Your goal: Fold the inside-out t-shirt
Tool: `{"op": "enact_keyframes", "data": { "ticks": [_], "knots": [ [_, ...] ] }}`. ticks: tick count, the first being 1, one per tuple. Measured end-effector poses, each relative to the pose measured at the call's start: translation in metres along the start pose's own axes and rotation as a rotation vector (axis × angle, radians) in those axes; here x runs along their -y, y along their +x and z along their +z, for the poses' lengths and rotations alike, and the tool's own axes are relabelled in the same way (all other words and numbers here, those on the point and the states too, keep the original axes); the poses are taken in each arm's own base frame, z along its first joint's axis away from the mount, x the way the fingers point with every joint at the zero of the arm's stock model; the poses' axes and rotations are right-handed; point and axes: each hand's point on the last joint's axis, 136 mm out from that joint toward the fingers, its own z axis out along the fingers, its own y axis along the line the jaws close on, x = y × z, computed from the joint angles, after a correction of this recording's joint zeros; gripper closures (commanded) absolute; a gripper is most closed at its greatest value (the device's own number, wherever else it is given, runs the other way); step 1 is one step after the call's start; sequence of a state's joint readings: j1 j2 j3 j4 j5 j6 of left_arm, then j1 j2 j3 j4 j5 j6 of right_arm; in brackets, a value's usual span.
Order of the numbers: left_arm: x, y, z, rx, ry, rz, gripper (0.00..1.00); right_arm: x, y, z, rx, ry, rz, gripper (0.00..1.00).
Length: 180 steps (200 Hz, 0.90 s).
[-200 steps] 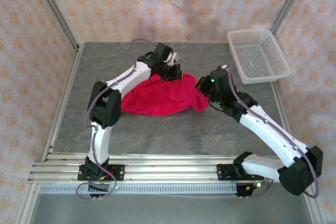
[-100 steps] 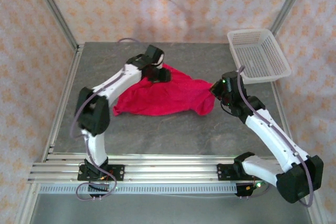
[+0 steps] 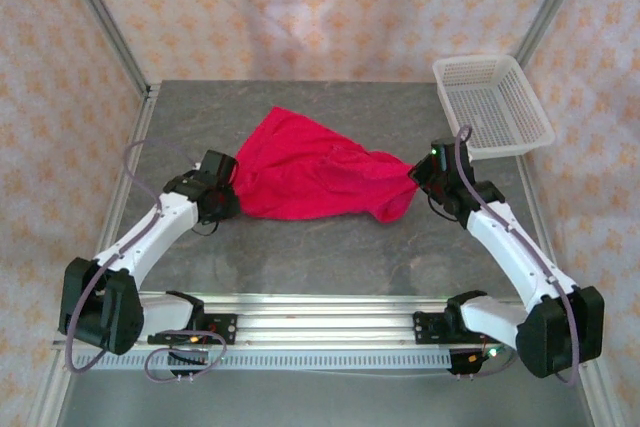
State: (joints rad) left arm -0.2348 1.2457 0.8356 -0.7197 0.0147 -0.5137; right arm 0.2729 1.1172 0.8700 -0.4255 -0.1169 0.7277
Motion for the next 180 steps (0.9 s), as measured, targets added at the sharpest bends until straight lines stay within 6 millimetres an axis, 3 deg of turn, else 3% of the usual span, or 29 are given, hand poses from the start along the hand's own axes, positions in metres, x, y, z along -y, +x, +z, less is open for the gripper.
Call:
{"op": "enact_keyframes", "data": {
  "ticks": [54, 111, 180],
  "knots": [
    [-0.026, 0.031, 0.020, -0.063, -0.056, -0.065, 0.81, -0.003, 0.000, 0.001, -0.010, -0.012, 0.003, 1.00],
    [-0.026, 0.012, 0.035, -0.019, -0.036, -0.143, 0.68, -0.003, 0.001, 0.004, -0.022, -0.011, 0.005, 1.00],
    [-0.028, 0.013, 0.063, -0.070, -0.052, -0.173, 0.71, -0.005, 0.003, 0.004, -0.035, -0.020, 0.005, 1.00]
  ]
}}
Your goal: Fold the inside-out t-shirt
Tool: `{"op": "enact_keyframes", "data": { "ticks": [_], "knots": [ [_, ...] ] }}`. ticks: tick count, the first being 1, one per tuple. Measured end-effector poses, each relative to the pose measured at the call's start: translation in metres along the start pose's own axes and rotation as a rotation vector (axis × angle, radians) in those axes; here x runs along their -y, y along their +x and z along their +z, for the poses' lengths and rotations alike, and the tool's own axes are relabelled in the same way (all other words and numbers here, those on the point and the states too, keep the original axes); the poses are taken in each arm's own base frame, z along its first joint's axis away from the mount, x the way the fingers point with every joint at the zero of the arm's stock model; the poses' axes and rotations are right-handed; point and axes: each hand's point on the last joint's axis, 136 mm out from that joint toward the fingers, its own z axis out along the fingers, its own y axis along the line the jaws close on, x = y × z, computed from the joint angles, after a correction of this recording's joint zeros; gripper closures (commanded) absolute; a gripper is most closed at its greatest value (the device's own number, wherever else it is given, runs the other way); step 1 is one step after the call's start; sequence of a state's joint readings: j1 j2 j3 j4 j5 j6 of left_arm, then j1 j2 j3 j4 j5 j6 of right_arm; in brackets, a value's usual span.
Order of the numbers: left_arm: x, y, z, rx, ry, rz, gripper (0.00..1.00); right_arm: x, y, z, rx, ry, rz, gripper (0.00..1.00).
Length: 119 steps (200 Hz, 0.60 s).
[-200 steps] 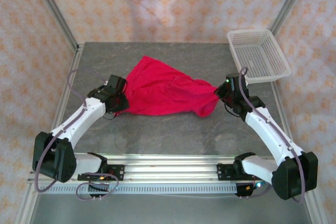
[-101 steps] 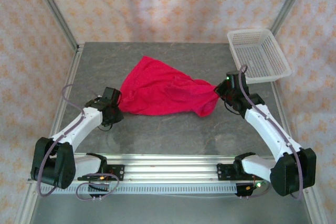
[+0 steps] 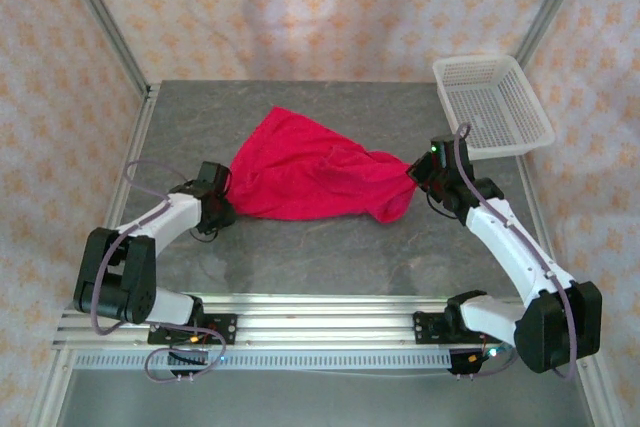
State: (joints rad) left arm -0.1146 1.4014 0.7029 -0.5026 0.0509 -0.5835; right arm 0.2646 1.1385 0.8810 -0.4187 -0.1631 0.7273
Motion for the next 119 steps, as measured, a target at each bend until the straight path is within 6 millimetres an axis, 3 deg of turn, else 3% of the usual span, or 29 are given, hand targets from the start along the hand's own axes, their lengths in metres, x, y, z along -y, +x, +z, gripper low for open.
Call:
{"op": "enact_keyframes", "data": {
  "ticks": [40, 90, 119],
  "knots": [
    [0.000, -0.003, -0.001, 0.006, 0.003, -0.007, 0.53, -0.002, 0.004, 0.005, -0.022, -0.009, 0.001, 1.00],
    [0.003, -0.002, -0.002, -0.002, 0.021, -0.008, 0.57, -0.007, 0.005, 0.009, -0.037, -0.032, 0.001, 1.00],
    [0.005, -0.012, -0.007, 0.022, 0.037, -0.028, 0.59, -0.010, 0.006, 0.009, -0.046, -0.047, 0.001, 1.00]
  ]
}}
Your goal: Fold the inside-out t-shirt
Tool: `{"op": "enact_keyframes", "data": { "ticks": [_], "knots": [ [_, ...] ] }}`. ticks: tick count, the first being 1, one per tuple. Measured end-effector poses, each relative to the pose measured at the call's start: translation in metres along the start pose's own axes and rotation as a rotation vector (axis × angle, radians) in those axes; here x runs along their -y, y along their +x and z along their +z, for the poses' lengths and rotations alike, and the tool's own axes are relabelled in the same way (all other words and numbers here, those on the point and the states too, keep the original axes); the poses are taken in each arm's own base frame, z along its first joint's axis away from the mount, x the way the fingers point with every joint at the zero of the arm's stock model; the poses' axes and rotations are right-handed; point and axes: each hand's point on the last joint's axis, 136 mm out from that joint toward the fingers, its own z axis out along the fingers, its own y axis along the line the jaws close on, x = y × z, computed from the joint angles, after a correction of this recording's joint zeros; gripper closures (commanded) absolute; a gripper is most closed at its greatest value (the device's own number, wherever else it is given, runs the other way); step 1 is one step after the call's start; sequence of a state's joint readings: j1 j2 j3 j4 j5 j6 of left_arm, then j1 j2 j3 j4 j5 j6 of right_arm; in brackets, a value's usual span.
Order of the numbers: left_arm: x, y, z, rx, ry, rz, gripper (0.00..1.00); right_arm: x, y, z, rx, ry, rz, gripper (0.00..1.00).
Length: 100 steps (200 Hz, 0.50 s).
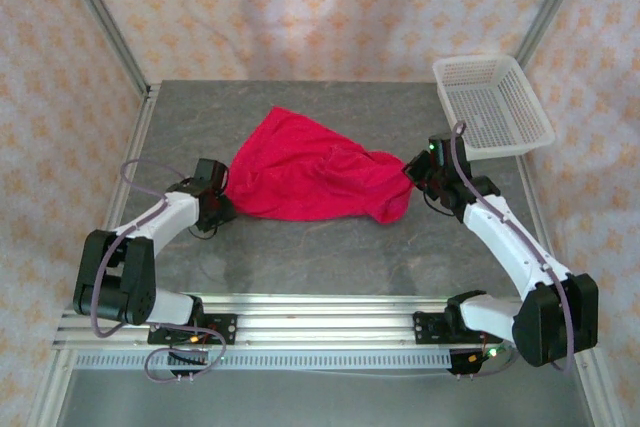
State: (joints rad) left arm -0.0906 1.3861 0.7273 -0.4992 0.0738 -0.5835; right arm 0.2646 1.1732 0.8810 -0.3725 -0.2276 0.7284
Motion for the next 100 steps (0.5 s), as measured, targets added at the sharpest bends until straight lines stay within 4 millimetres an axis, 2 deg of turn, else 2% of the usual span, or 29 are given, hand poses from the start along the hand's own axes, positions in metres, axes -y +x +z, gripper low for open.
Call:
{"op": "enact_keyframes", "data": {
  "ticks": [37, 86, 100],
  "knots": [
    [0.001, -0.014, -0.007, 0.035, 0.016, -0.026, 0.62, 0.001, 0.006, 0.011, -0.037, 0.004, 0.005, 1.00],
    [0.000, -0.015, 0.000, 0.024, 0.011, -0.029, 0.67, 0.000, 0.007, 0.012, -0.043, -0.001, 0.005, 1.00],
    [0.001, -0.014, 0.003, 0.018, 0.012, -0.029, 0.72, 0.000, 0.007, 0.012, -0.042, -0.002, 0.005, 1.00]
  ]
}}
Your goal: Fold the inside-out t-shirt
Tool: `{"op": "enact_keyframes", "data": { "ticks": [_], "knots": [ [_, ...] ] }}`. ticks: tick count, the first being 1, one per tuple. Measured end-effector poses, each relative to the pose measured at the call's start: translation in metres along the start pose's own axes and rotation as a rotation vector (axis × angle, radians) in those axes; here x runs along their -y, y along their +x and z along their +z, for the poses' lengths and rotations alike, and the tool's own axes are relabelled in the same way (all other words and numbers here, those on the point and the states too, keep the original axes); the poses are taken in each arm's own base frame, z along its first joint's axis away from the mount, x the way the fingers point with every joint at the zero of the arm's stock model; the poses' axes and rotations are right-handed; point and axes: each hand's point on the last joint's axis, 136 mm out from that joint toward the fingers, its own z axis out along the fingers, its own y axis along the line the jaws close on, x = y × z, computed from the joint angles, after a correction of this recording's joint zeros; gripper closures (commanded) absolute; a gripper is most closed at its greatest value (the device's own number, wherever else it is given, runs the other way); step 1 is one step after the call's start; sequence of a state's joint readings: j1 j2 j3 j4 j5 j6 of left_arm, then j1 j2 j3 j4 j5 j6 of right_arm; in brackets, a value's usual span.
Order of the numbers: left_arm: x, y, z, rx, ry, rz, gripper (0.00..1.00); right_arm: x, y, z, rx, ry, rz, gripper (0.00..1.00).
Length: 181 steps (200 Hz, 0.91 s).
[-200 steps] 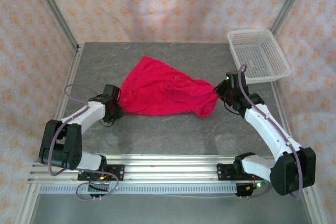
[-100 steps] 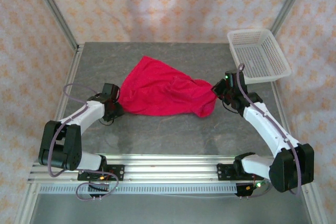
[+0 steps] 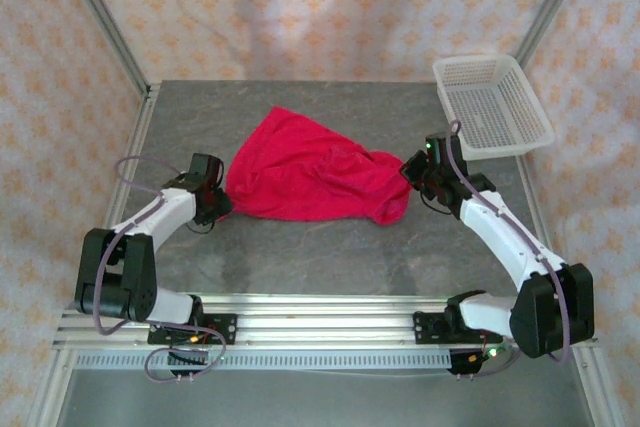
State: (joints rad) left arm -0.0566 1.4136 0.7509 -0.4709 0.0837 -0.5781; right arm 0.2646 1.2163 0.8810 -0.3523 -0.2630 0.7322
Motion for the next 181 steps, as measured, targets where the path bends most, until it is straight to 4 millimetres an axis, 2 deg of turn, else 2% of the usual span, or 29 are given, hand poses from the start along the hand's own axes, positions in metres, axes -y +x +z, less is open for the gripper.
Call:
{"op": "enact_keyframes", "data": {
  "ticks": [18, 30, 61, 75, 82, 94, 104, 114, 123, 125, 130, 131, 159, 181],
  "knots": [
    [0.002, 0.000, 0.004, -0.006, 0.008, -0.002, 0.84, 0.000, 0.000, 0.000, 0.000, -0.001, 0.000, 1.00],
    [0.003, 0.000, 0.005, -0.006, 0.011, -0.007, 1.00, 0.000, 0.000, 0.000, 0.000, -0.001, 0.000, 1.00],
    [0.000, -0.003, 0.007, -0.015, 0.009, -0.018, 1.00, -0.002, -0.003, -0.002, 0.004, 0.002, 0.000, 1.00],
    [-0.001, -0.016, -0.003, -0.002, 0.017, -0.049, 1.00, -0.008, -0.015, -0.011, 0.023, 0.006, -0.002, 1.00],
    [-0.001, -0.029, -0.014, 0.024, 0.032, -0.074, 1.00, -0.013, -0.026, -0.019, 0.043, 0.002, -0.002, 1.00],
    [0.000, -0.062, -0.042, 0.103, 0.081, -0.131, 1.00, -0.026, -0.054, -0.038, 0.101, -0.014, 0.002, 1.00],
    [0.001, -0.095, -0.075, 0.203, 0.139, -0.192, 1.00, -0.037, -0.079, -0.057, 0.157, -0.034, 0.003, 1.00],
    [0.002, -0.128, -0.117, 0.317, 0.212, -0.248, 1.00, -0.051, -0.105, -0.081, 0.223, -0.063, 0.007, 1.00],
    [0.002, -0.149, -0.150, 0.397, 0.262, -0.284, 1.00, -0.064, -0.123, -0.102, 0.273, -0.092, 0.002, 1.00],
    [0.003, -0.156, -0.164, 0.428, 0.284, -0.295, 1.00, -0.068, -0.127, -0.108, 0.287, -0.102, 0.000, 1.00],
    [0.004, -0.163, -0.178, 0.457, 0.308, -0.304, 1.00, -0.075, -0.135, -0.118, 0.310, -0.117, -0.004, 1.00],
    [0.006, -0.169, -0.188, 0.480, 0.325, -0.311, 1.00, -0.079, -0.138, -0.123, 0.319, -0.124, -0.007, 1.00],
    [0.027, -0.204, -0.285, 0.638, 0.498, -0.323, 1.00, -0.123, -0.162, -0.173, 0.397, -0.237, -0.034, 1.00],
    [0.037, -0.215, -0.340, 0.705, 0.588, -0.313, 1.00, -0.149, -0.170, -0.202, 0.415, -0.308, -0.051, 1.00]
  ]
}}
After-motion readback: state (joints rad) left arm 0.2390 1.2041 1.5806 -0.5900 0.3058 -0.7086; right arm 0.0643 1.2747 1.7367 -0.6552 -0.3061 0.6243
